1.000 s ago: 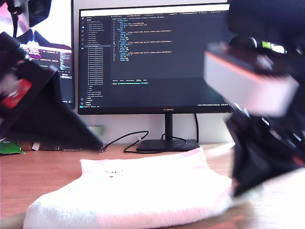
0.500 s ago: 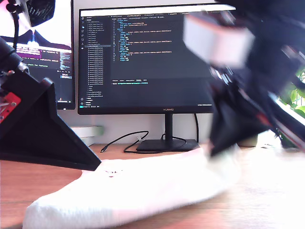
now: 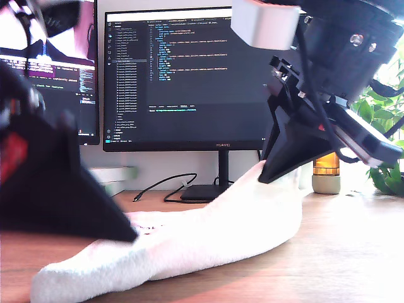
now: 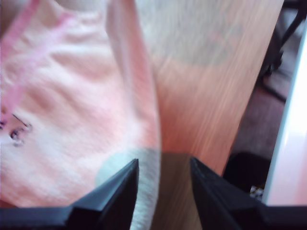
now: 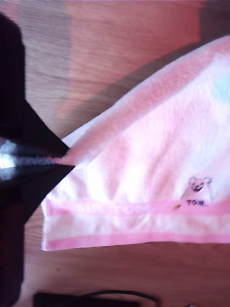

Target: Fold the tea towel to a neat square and place it to the right

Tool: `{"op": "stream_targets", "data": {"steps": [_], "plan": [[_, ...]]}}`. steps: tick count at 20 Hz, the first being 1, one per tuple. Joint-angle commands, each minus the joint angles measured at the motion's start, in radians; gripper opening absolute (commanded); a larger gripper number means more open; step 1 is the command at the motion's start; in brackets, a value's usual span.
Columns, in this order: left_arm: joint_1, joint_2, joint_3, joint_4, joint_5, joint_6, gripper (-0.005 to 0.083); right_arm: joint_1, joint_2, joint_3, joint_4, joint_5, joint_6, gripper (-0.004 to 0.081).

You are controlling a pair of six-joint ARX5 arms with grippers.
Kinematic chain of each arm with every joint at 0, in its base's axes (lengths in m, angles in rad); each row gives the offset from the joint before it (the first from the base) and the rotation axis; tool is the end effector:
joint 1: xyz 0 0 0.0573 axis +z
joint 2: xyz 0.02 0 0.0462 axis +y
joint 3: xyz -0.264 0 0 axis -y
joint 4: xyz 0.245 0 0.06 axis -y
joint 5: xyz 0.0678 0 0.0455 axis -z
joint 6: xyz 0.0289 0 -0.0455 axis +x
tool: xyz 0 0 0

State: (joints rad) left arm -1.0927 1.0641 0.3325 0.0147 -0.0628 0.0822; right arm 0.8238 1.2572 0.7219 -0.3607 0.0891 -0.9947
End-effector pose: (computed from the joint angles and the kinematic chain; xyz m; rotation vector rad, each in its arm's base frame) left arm 0.0877 -0.1653 0.1518 0.4813 0.5878 -1.0119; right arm 0.1651 0.1745 0.2058 -1.2939 0.4258 1.0685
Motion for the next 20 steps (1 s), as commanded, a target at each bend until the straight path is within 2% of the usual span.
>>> {"op": "stream_targets", "data": {"steps": [1, 6, 12, 13, 16, 18, 19, 20], "plan": [[-0.016, 0.026, -0.015, 0.01, -0.029, 0.005, 0.0304, -0.006, 0.01, 0.008, 0.005, -0.001, 0.021, -0.0013], [-0.037, 0.125, -0.015, 0.043, -0.204, 0.008, 0.0304, -0.006, 0.01, 0.013, 0.008, -0.005, 0.055, -0.0013], [-0.094, 0.202, -0.015, 0.131, -0.264, 0.031, 0.0343, -0.009, 0.01, 0.013, 0.011, -0.005, 0.057, -0.0013], [-0.095, 0.211, -0.015, 0.134, -0.264, 0.031, 0.0325, -0.009, 0.01, 0.013, 0.011, -0.005, 0.058, -0.0013], [-0.095, 0.225, -0.015, 0.119, -0.277, 0.031, 0.0167, -0.009, 0.01, 0.013, 0.01, -0.005, 0.065, -0.0013], [-0.095, 0.225, -0.015, 0.115, -0.301, 0.031, 0.0154, -0.009, 0.01, 0.013, 0.01, -0.005, 0.089, -0.0013], [-0.094, 0.225, -0.015, 0.116, -0.31, 0.031, 0.0128, -0.009, 0.01, 0.013, 0.011, -0.005, 0.099, -0.0013], [-0.094, 0.225, -0.015, 0.115, -0.315, 0.031, 0.0065, -0.009, 0.01, 0.013, 0.011, -0.006, 0.104, -0.0013]]}}
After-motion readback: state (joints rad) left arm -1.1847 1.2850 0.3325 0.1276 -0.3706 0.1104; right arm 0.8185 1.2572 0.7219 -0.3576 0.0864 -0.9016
